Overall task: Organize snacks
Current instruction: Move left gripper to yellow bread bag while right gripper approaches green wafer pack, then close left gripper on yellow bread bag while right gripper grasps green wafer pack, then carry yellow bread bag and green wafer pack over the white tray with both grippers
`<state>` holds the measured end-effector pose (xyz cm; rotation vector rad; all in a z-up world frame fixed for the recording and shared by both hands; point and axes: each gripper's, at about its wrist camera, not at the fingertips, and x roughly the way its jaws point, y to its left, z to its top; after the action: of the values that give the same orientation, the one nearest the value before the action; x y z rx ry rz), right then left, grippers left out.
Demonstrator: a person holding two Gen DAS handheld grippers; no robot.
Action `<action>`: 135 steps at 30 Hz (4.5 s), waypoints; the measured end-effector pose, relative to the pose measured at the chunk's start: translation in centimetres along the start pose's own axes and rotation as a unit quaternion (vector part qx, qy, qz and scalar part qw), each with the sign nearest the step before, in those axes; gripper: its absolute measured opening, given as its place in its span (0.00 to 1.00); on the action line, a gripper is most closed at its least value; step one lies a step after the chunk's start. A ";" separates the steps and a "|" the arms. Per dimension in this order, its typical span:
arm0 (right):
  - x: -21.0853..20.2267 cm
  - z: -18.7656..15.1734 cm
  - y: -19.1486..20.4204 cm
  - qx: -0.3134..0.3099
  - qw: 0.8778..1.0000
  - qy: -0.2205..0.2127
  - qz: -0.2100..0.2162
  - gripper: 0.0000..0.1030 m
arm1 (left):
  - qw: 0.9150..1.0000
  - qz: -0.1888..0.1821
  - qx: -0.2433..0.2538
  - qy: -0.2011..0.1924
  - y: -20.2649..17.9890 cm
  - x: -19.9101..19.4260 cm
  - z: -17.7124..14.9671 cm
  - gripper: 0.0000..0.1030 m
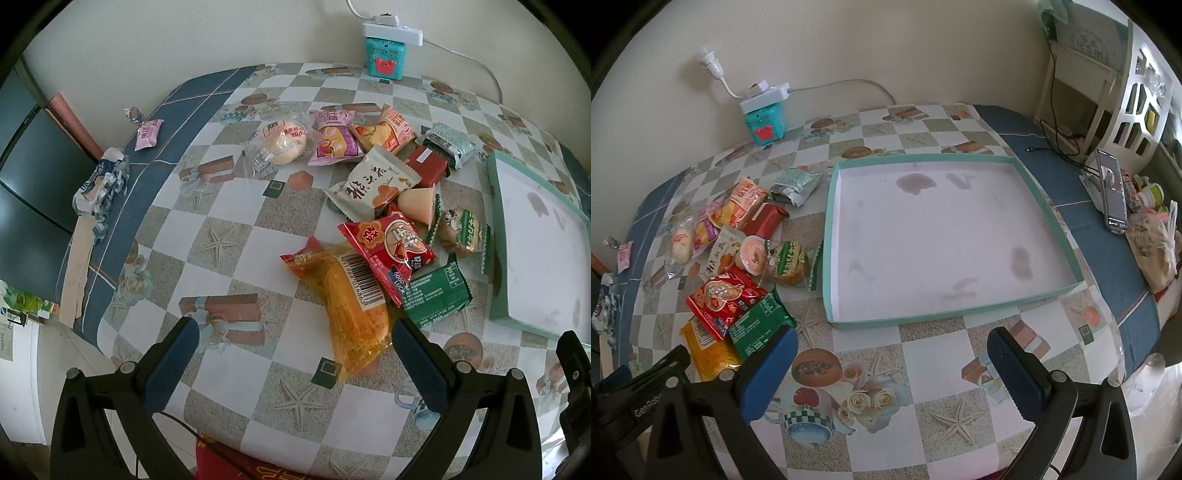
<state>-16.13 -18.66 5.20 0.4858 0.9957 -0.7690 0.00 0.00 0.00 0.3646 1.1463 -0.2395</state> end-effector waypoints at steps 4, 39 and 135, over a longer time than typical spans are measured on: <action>0.0 0.0 0.0 0.001 1.000 0.000 -0.001 1.00 | 1.000 0.000 0.001 0.004 0.0 0.0 0.0 1.00; 5.4 0.7 6.2 -0.043 0.994 0.080 0.053 1.00 | 0.985 -0.070 -0.139 0.079 4.5 4.4 1.2 1.00; 5.9 7.7 1.7 0.040 0.999 -0.005 0.036 0.72 | 0.991 -0.098 -0.088 0.024 -6.9 -2.4 6.2 0.41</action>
<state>-8.60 -24.86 3.67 0.5830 0.9352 -0.7485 1.72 -8.79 3.32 0.1015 1.2422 -0.2991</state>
